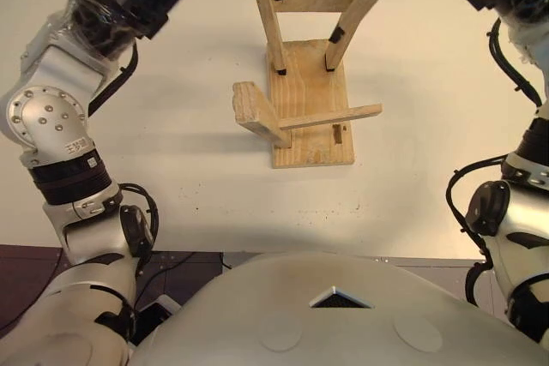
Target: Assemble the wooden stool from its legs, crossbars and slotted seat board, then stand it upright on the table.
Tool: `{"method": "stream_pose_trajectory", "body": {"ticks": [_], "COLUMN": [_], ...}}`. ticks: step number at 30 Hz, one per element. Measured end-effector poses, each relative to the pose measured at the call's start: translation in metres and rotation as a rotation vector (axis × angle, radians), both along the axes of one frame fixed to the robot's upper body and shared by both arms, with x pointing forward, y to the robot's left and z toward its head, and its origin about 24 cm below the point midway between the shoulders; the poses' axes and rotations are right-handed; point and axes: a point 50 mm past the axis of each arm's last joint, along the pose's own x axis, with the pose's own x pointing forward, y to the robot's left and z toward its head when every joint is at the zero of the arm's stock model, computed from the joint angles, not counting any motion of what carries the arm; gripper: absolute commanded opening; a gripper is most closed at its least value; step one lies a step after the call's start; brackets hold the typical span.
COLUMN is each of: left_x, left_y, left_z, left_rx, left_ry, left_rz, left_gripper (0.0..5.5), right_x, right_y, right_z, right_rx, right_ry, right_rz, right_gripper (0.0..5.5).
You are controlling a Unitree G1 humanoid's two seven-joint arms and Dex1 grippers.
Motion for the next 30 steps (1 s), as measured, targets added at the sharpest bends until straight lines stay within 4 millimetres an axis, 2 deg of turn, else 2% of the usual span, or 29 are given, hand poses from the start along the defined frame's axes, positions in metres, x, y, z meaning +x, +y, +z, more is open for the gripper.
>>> {"method": "stream_pose_trajectory", "body": {"ticks": [5, 8, 10, 14, 21, 25, 30], "left_x": [0.013, 0.017, 0.018, 0.019, 0.019, 0.019, 0.019], "left_y": [0.028, 0.034, 0.035, 0.032, 0.029, 0.027, 0.027], "left_z": [-0.016, -0.029, -0.039, -0.052, -0.057, -0.058, -0.059], "left_rx": [-0.106, -0.106, -0.096, -0.062, -0.039, -0.035, -0.020], "left_ry": [0.062, 0.102, 0.129, 0.165, 0.179, 0.183, 0.186], "left_rz": [0.278, 0.369, 0.399, 0.422, 0.414, 0.411, 0.411], "left_gripper": [5.21, 5.21, 5.21, 5.21, 5.21, 5.21, 5.21], "right_x": [-0.013, -0.020, -0.025, -0.035, -0.044, -0.056, -0.066], "right_y": [-0.015, -0.013, -0.007, -0.005, -0.009, 0.001, 0.008], "right_z": [-0.040, -0.068, -0.080, -0.084, -0.066, -0.076, -0.080], "right_rx": [-0.097, -0.192, -0.173, -0.078, -0.018, -0.026, -0.012], "right_ry": [0.013, 0.030, 0.017, -0.011, -0.085, -0.033, -0.015], "right_rz": [-0.078, -0.102, -0.091, -0.048, -0.024, 0.040, 0.084], "right_gripper": [2.04, 2.04, 2.04, 2.02, 2.02, 2.02, 2.02]}}
